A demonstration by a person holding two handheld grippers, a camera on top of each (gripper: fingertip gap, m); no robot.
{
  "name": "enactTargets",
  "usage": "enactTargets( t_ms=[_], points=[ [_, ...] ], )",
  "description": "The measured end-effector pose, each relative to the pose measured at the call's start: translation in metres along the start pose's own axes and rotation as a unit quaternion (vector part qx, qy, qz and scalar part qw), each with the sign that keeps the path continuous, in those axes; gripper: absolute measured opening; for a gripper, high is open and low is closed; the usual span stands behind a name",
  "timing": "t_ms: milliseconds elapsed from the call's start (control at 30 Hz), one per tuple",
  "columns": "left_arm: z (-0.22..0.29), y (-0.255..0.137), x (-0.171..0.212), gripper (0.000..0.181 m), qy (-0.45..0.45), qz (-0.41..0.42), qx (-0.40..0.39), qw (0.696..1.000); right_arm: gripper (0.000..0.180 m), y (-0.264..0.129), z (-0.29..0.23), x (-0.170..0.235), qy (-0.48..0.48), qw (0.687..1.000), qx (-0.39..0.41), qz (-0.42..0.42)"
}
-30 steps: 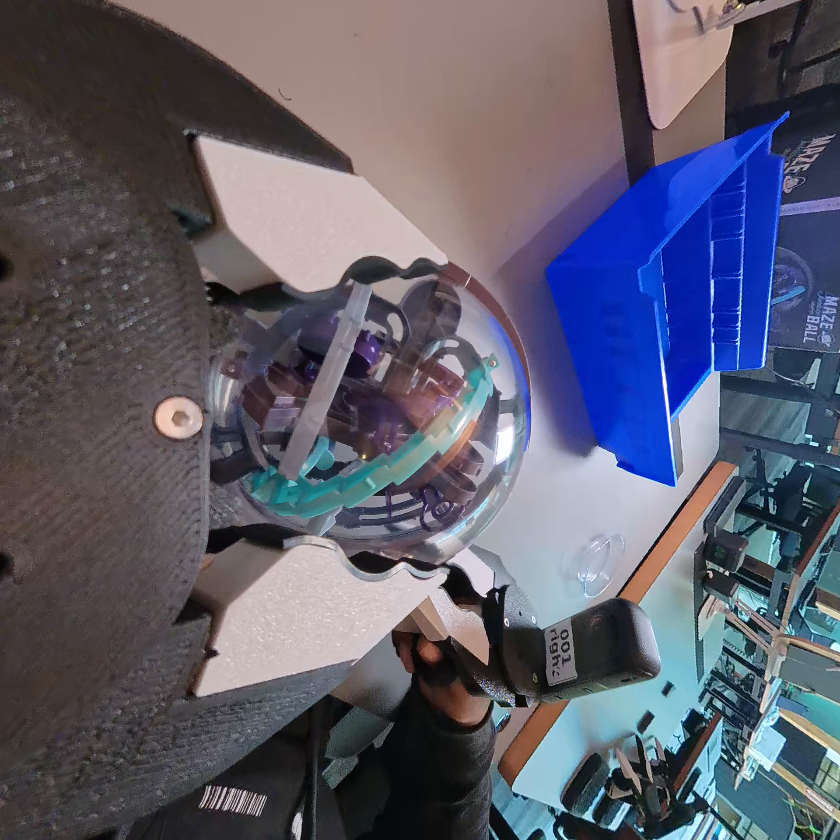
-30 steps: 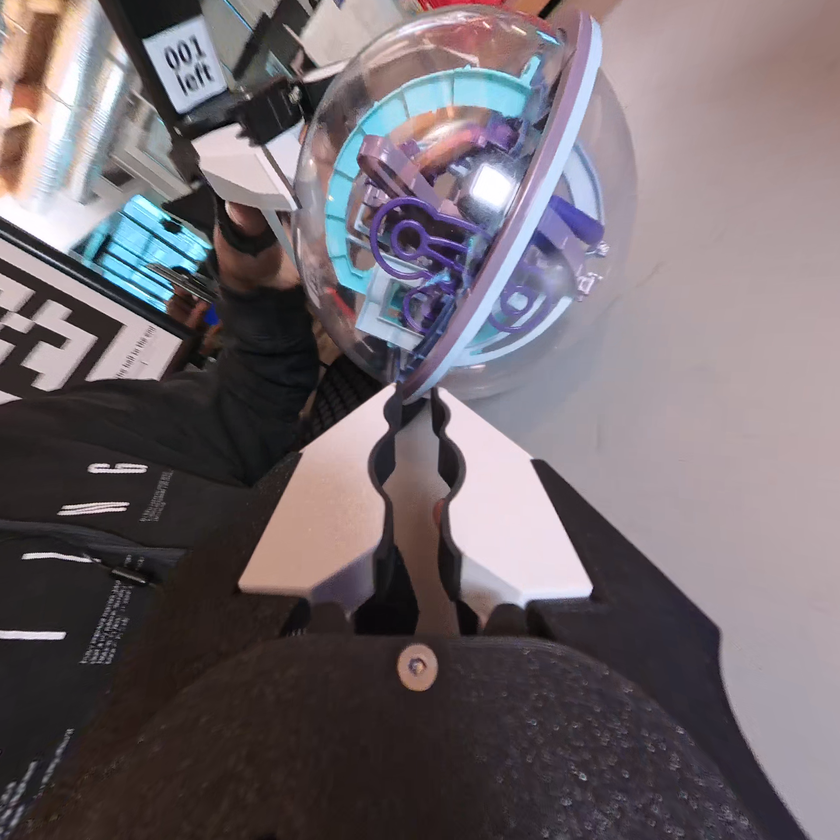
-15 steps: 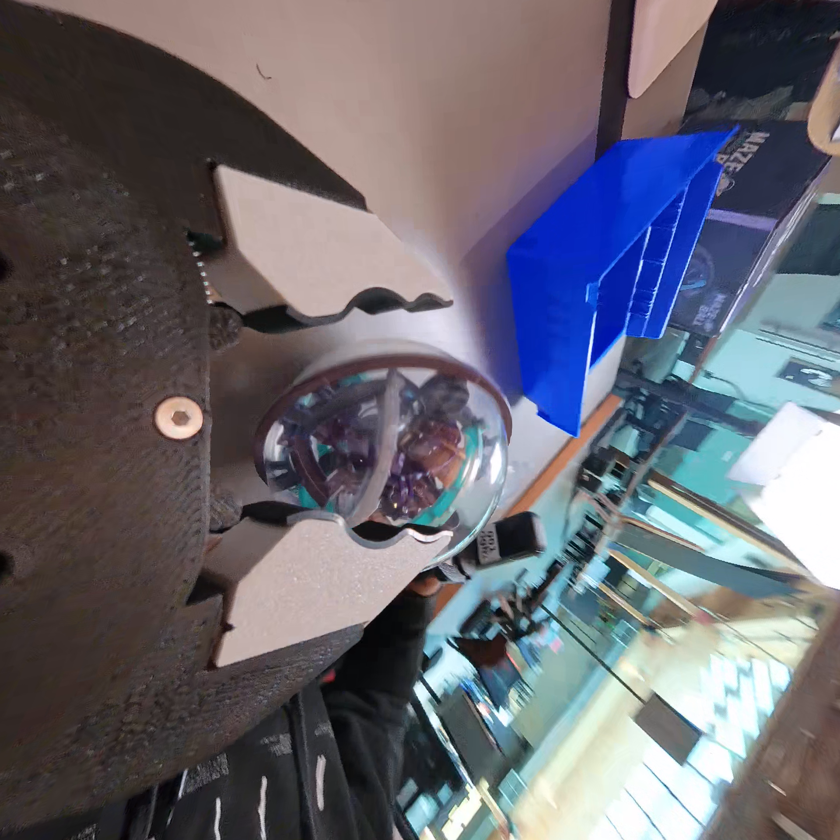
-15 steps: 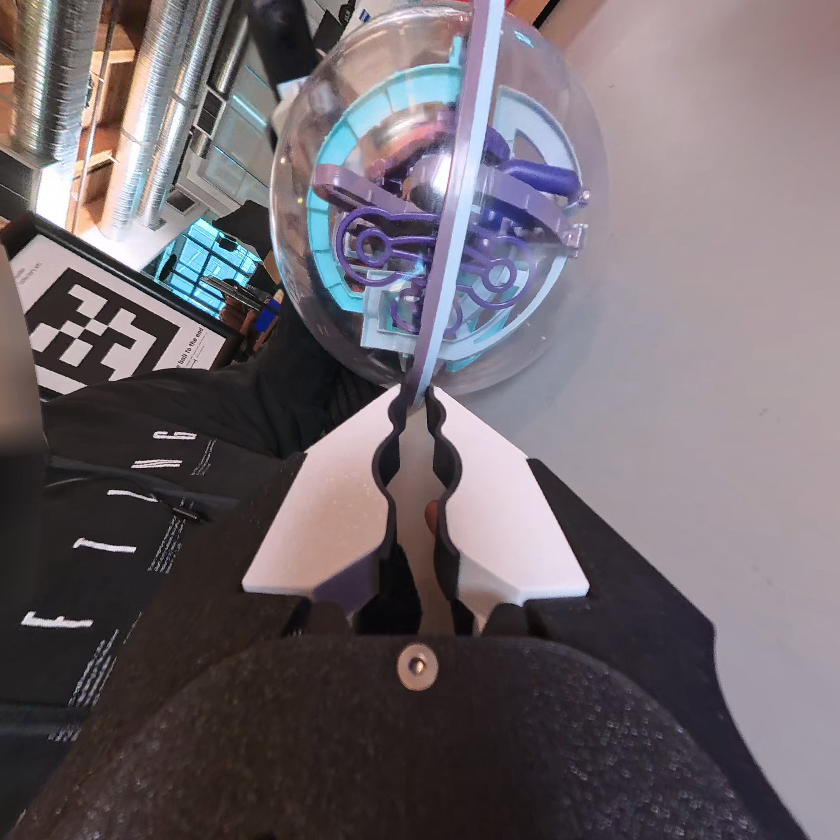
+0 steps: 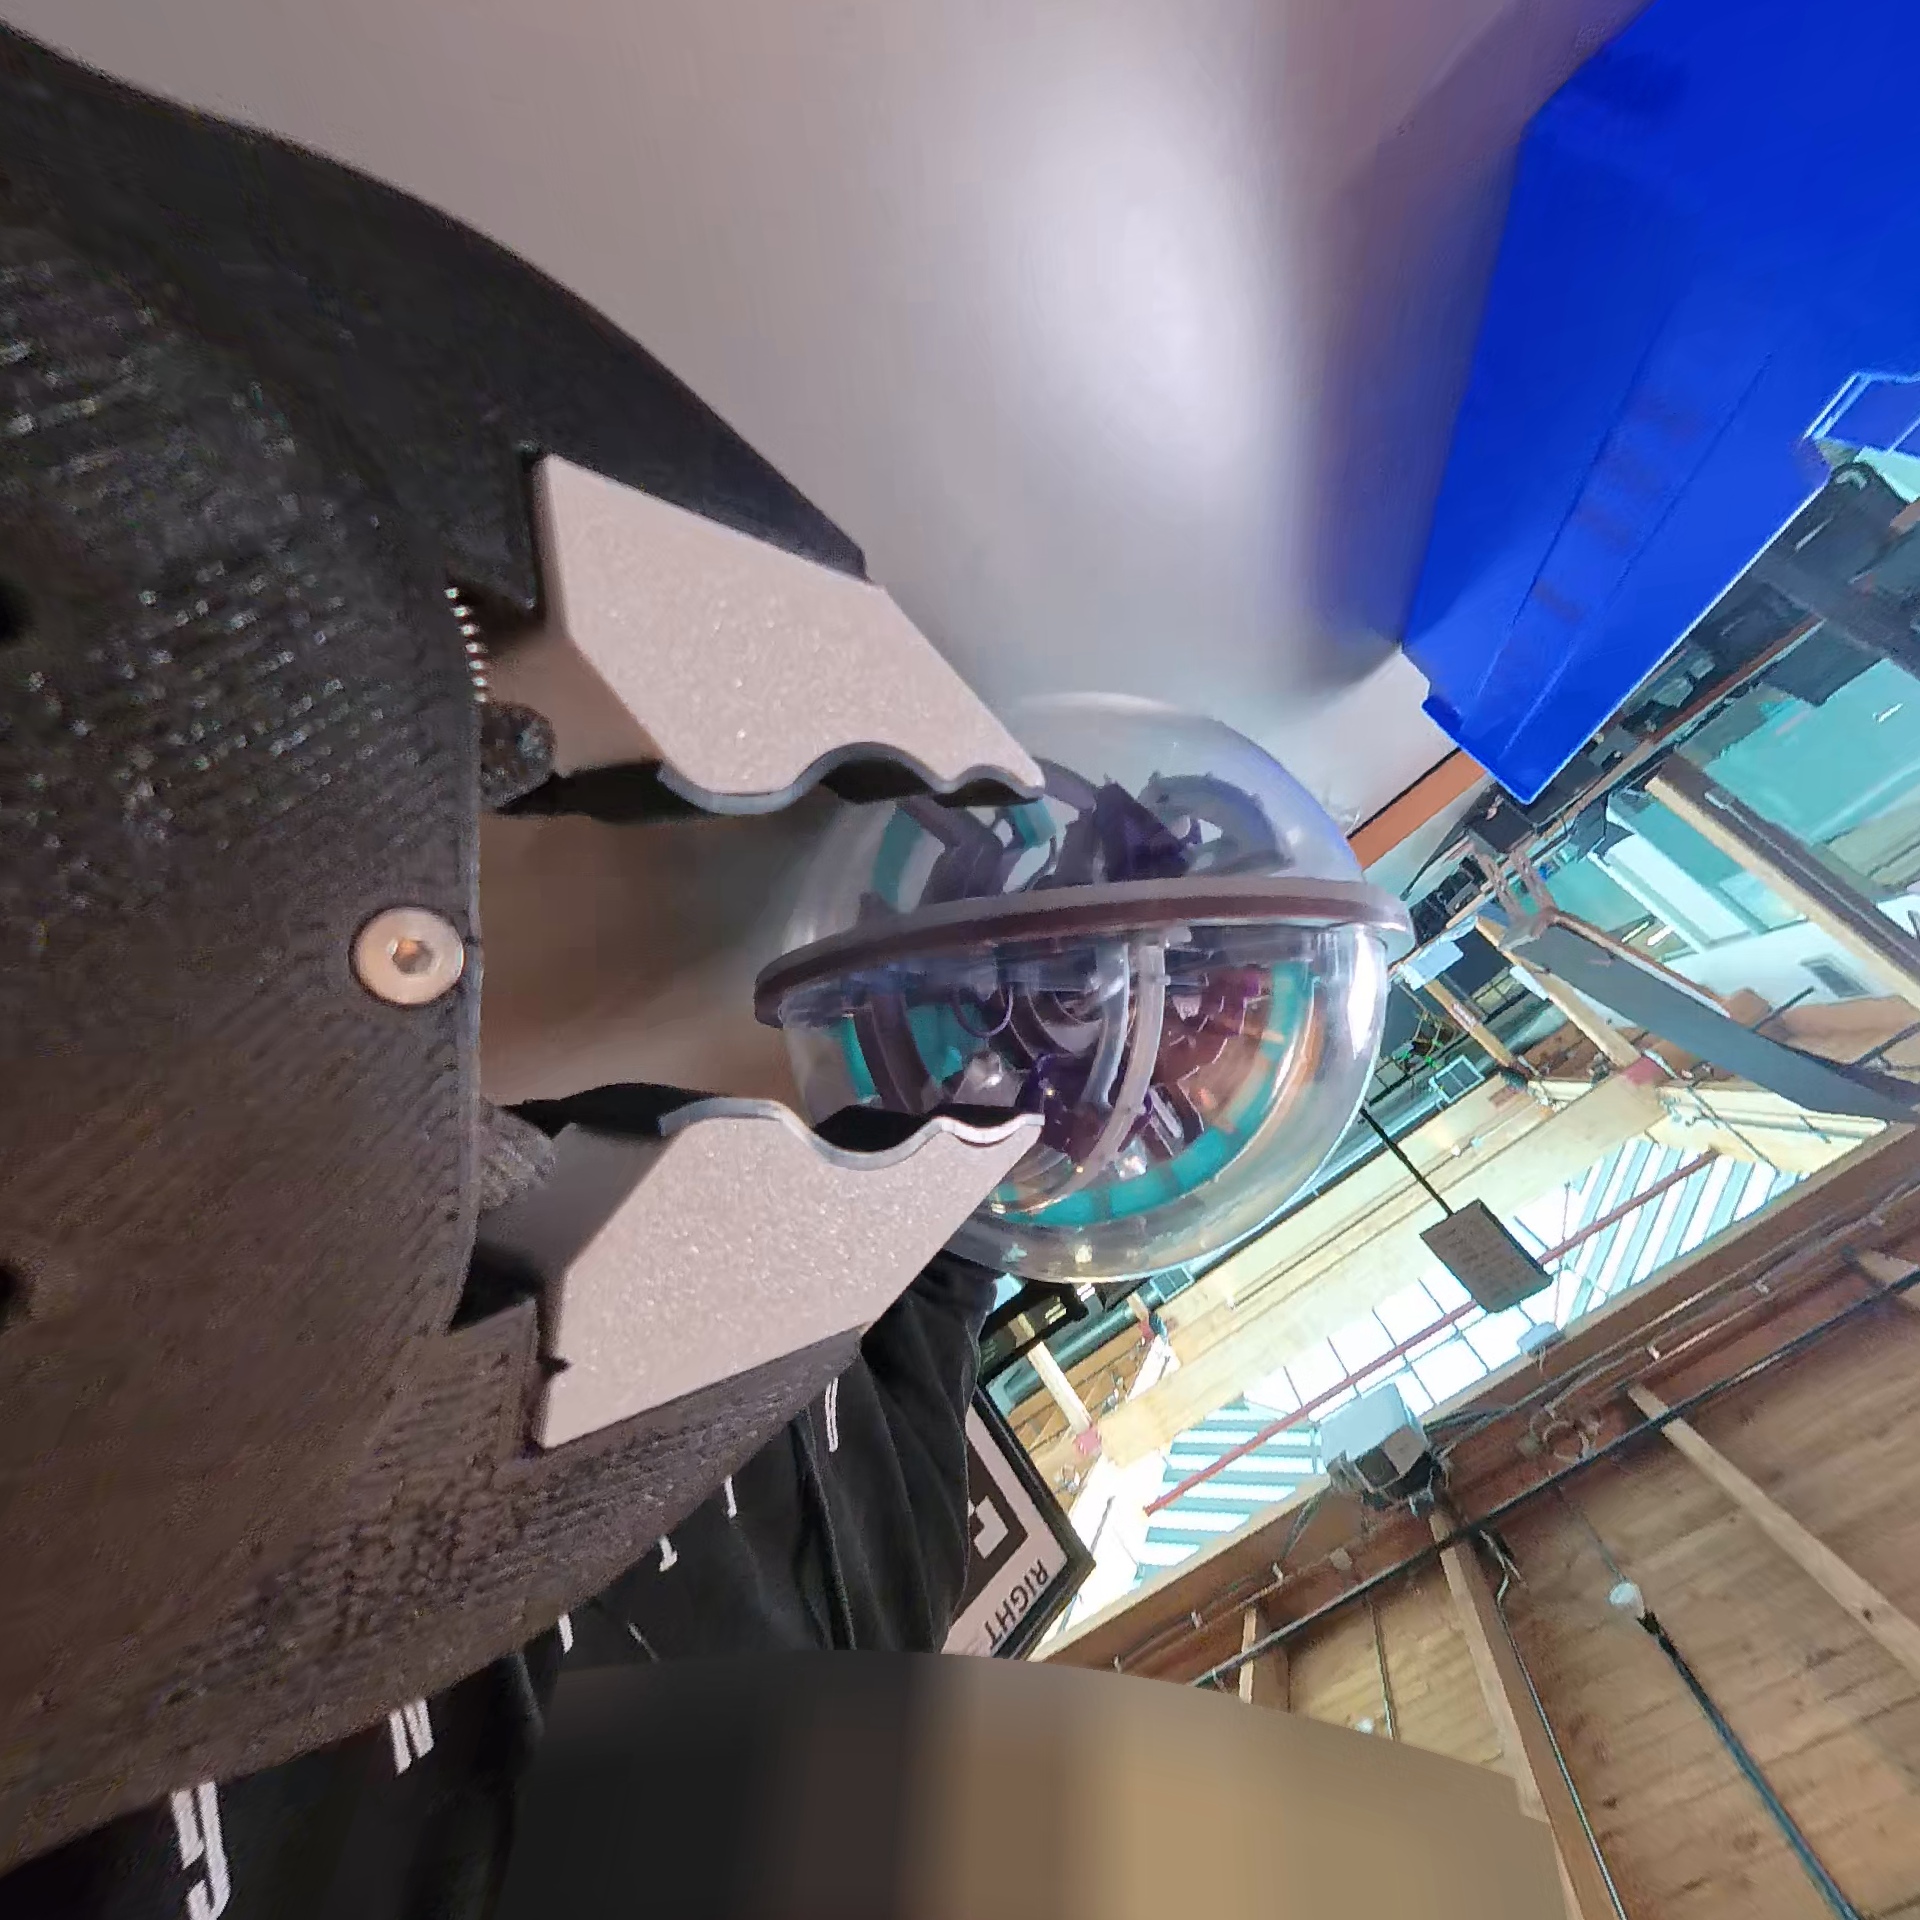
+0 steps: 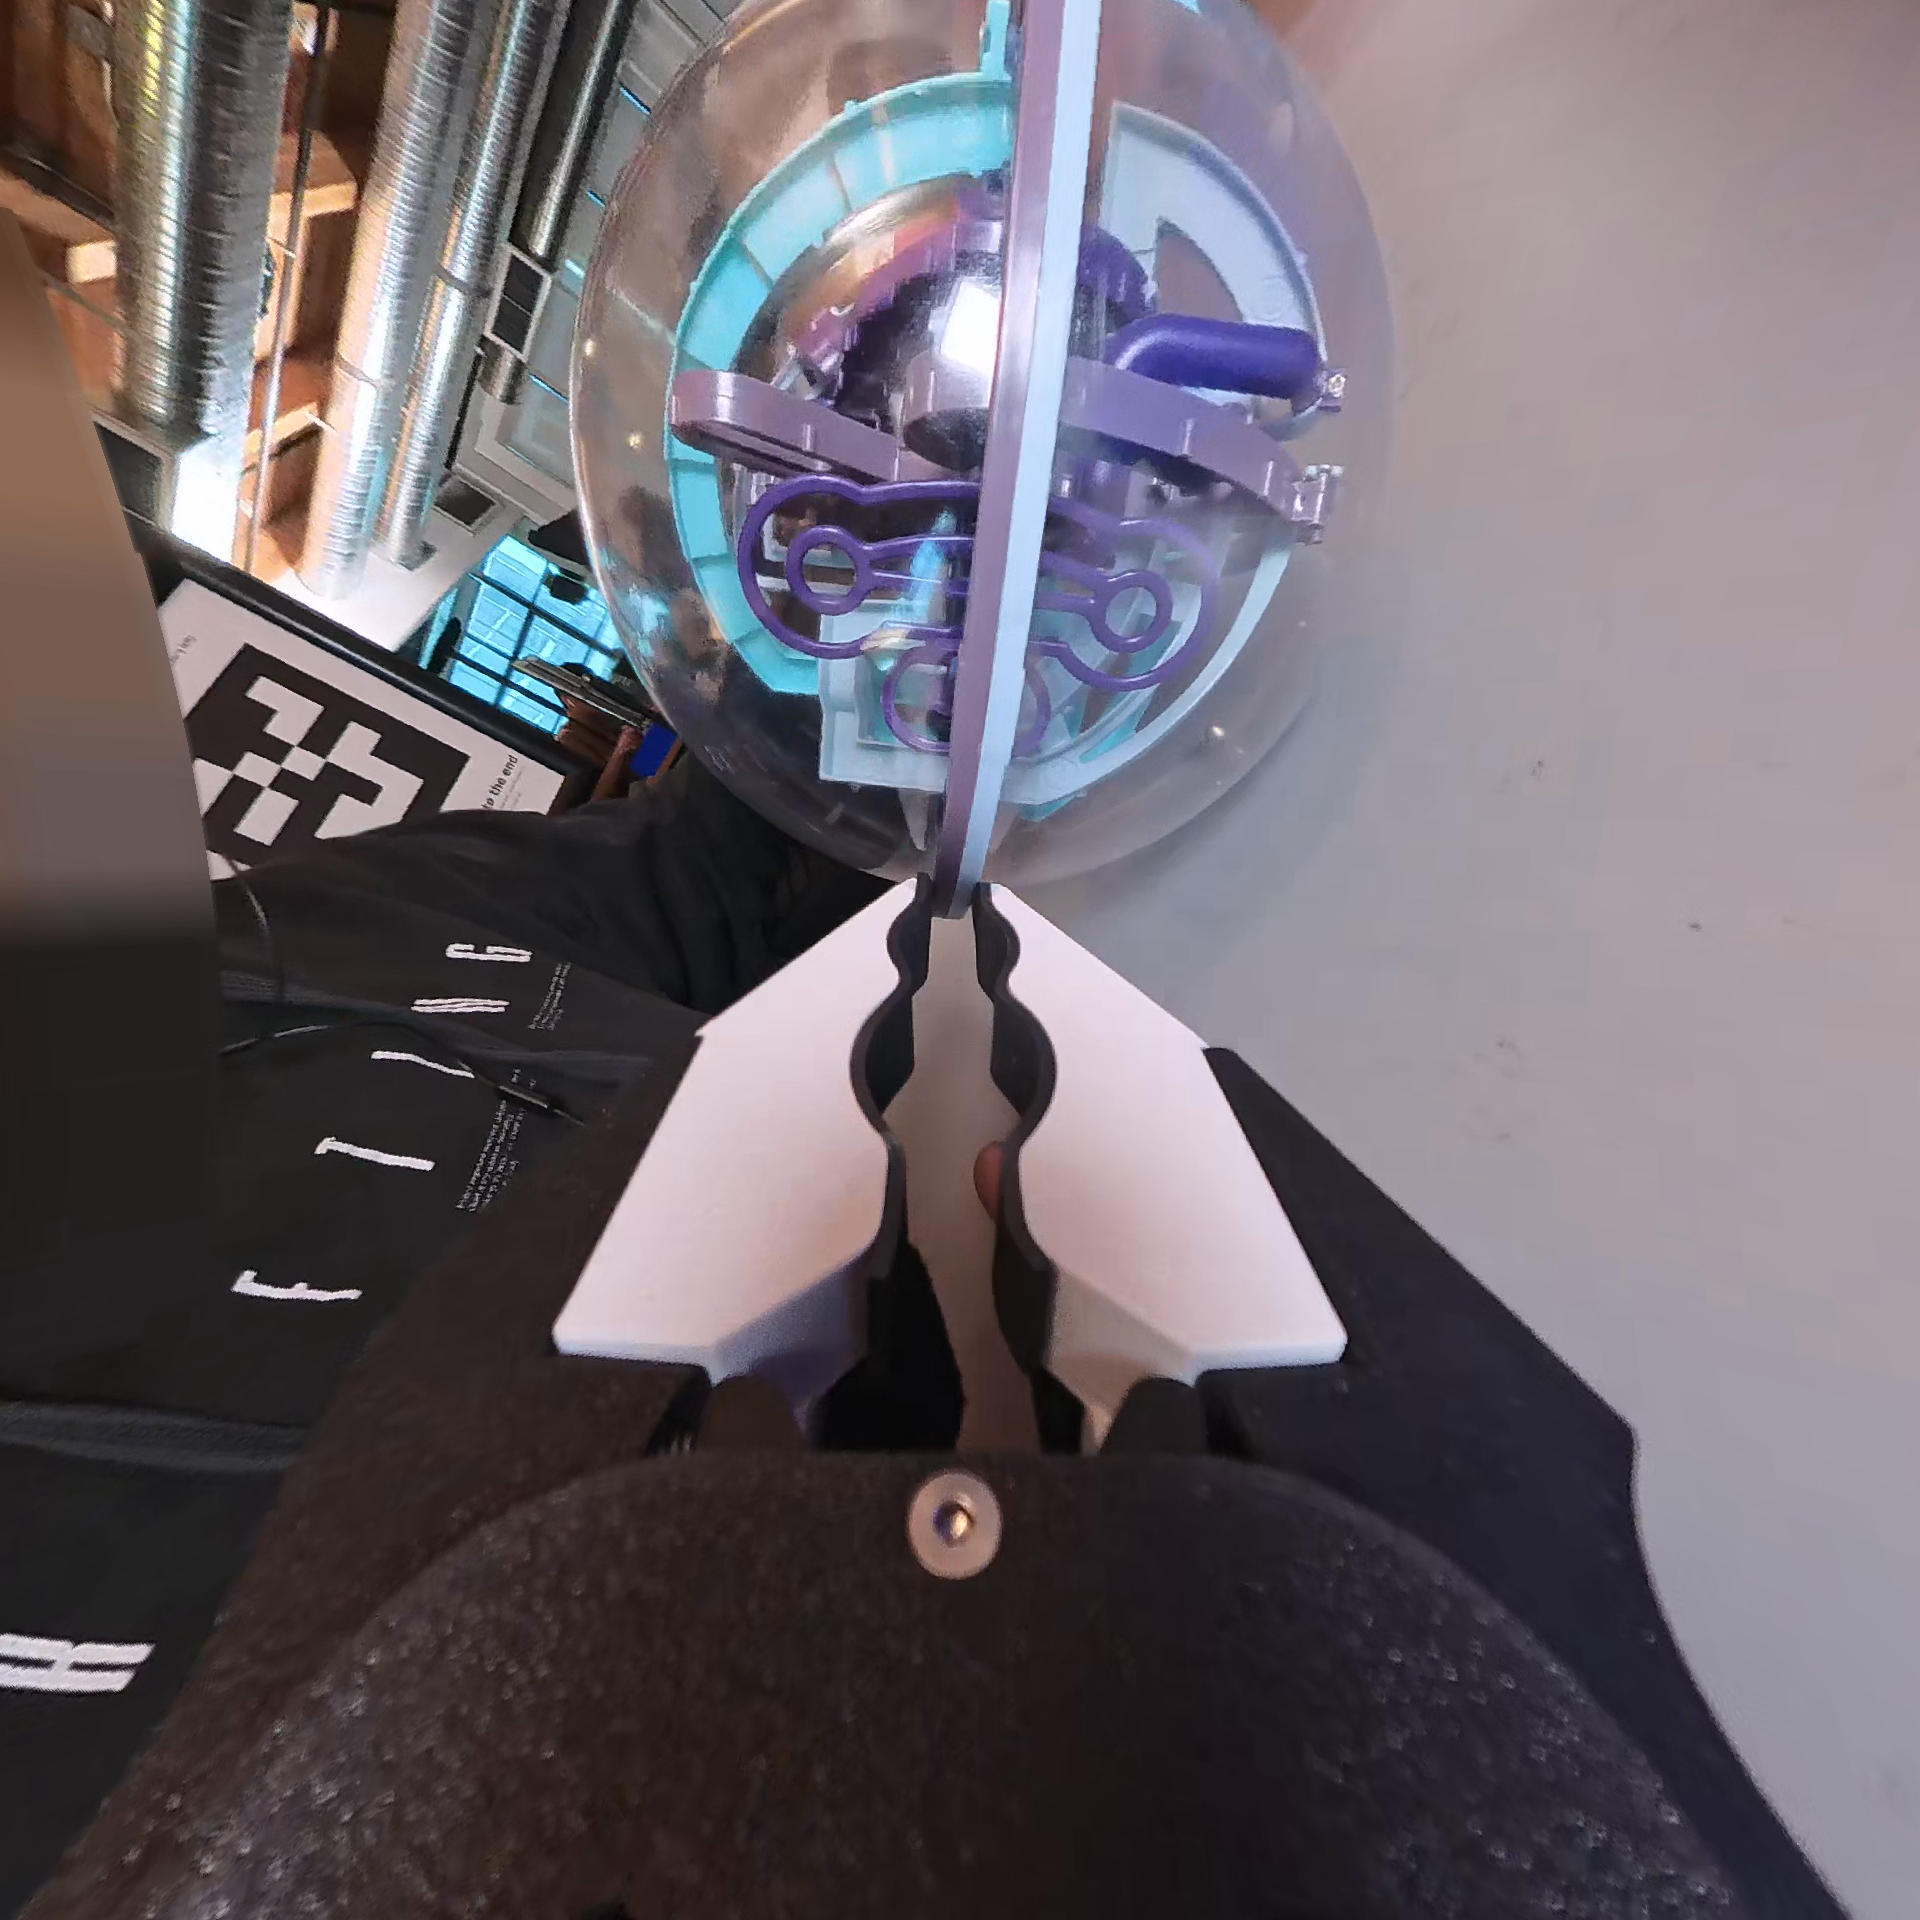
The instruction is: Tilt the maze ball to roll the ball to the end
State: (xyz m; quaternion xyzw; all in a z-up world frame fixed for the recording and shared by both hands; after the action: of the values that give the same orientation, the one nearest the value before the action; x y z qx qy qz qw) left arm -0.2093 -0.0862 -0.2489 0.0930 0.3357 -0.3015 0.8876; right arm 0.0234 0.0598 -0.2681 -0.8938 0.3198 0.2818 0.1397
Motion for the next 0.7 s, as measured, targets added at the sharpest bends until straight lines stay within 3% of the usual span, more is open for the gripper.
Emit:
enactTargets(
  t_ms=[500,700],
  points=[
    [0.012,0.008,0.006,0.009,0.003,-0.004,0.008,1.0,0.007,-0.016,0.009,0.001,0.072,0.997,-0.02,0.016],
    [0.017,0.008,0.009,0.009,0.01,-0.002,0.006,1.0,0.007,-0.019,0.012,-0.001,0.074,0.997,-0.01,0.023]
  ],
)
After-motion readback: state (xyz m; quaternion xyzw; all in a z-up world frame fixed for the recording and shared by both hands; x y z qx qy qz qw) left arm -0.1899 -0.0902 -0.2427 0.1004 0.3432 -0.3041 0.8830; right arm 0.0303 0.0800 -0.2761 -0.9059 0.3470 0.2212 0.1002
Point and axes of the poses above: each gripper's, where its closed fingertips meet, y out along the fingers, x out of its underside, z = x × y across the jaws, the point moved 7 cm from there along -y, back along the fingers, and after that the axes turned 6 degrees about -x, right-handed, at the moved point
